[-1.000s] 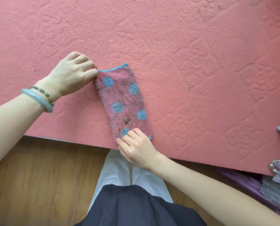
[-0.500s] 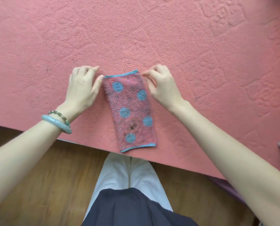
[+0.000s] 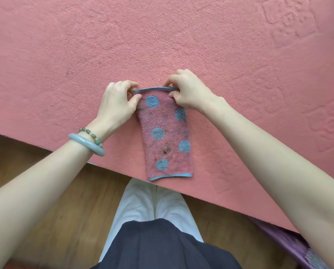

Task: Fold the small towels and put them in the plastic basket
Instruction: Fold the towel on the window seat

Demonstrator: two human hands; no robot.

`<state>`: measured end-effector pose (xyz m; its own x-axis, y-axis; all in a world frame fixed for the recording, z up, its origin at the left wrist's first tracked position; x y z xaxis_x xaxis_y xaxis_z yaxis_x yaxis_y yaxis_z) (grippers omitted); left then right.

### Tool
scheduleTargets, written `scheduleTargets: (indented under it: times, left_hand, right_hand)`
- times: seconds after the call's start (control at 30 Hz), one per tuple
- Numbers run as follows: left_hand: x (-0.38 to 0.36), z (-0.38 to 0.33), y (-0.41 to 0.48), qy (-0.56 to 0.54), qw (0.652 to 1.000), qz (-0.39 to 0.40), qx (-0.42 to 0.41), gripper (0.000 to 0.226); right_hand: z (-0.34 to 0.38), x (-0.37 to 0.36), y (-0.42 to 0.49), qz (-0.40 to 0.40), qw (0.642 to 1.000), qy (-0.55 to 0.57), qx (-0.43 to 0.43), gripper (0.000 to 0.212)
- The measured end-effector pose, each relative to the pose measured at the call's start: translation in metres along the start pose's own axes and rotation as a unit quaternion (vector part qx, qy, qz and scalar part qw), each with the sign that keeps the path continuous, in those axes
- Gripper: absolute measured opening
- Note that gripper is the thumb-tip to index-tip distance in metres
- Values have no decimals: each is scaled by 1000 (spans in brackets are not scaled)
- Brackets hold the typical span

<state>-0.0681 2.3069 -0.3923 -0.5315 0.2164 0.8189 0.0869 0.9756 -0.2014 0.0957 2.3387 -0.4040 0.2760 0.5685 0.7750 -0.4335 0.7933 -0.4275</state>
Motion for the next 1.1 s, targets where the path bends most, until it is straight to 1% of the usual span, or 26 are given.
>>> scheduleTargets:
  times: [0.1, 0.2, 0.33, 0.5, 0.63, 0.77, 0.9, 1.0, 1.1]
  left_hand:
    - [5, -4, 2, -6, 1000, 10, -13, 21]
    - [10, -13, 5, -10, 999, 14, -35, 15]
    - [16, -20, 12, -23, 999, 13, -37, 12]
    - [30, -29, 22, -32, 998, -11, -51, 14]
    - [46, -39, 22, -65, 995, -40, -68, 19]
    - [57, -48, -4, -80, 988, -44, -127, 15]
    - [52, -54, -53, -65, 973, 1, -220, 9]
    - [36, -51, -89, -39, 959, 35, -277, 8]
    - [17, -47, -113, -7, 950, 56, -308, 11]
  right_hand:
    - [-1, 3, 4, 12, 1000, -4, -8, 18]
    - [0, 11, 6, 8, 1000, 3, -15, 18]
    - [-7, 22, 2, -9, 996, 75, -37, 20]
    - [-11, 48, -3, -77, 989, 120, -29, 19]
    - [-10, 67, -15, -147, 978, 149, -19, 18]
    - [-3, 68, -47, -183, 965, 185, 5, 15]
    - [9, 39, -90, -174, 961, 210, 41, 11]
    - [19, 11, -120, -162, 970, 166, 78, 14]
    - [22, -16, -140, -142, 977, 124, 101, 15]
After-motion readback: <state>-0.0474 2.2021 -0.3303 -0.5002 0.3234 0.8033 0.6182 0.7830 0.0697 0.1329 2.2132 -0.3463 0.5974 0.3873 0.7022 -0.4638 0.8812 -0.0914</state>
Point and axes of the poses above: each hand's wrist, its own y-axis towards the middle knuckle, its own x-axis out of the back of the hand, z = x × y, the point moved 8 cm from there along y, towards the middle knuckle, and after that the axes turned 2 degrees about z, right-handed, at the moved point
